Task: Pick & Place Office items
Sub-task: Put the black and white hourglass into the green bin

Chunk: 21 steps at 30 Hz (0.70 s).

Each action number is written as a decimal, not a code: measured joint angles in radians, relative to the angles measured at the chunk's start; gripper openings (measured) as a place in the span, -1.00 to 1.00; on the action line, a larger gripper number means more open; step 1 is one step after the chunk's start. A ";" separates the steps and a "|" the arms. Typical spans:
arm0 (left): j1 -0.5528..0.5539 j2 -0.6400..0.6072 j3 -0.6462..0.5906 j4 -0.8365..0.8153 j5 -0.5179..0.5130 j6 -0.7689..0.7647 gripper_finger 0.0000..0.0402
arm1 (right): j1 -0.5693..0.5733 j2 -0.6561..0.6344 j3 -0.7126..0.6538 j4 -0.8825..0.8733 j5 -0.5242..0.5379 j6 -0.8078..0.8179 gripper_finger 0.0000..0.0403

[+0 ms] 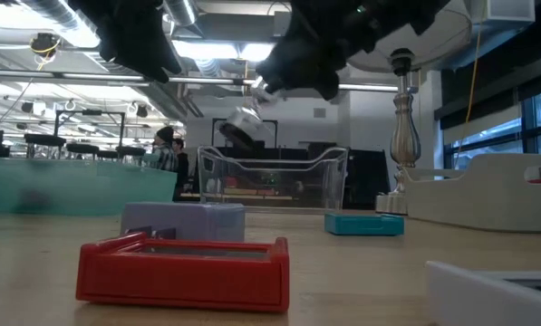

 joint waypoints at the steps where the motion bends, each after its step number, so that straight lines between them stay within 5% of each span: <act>1: 0.000 0.000 0.000 0.000 0.000 0.000 0.32 | -0.005 0.000 0.000 0.020 -0.007 -0.004 0.10; 10: 0.000 -0.018 0.000 0.001 0.002 -0.017 0.32 | -0.017 0.121 0.101 0.028 -0.059 -0.048 0.10; 21: -0.001 -0.106 0.000 -0.023 0.049 -0.028 0.32 | -0.017 0.343 0.461 -0.340 -0.020 -0.136 0.10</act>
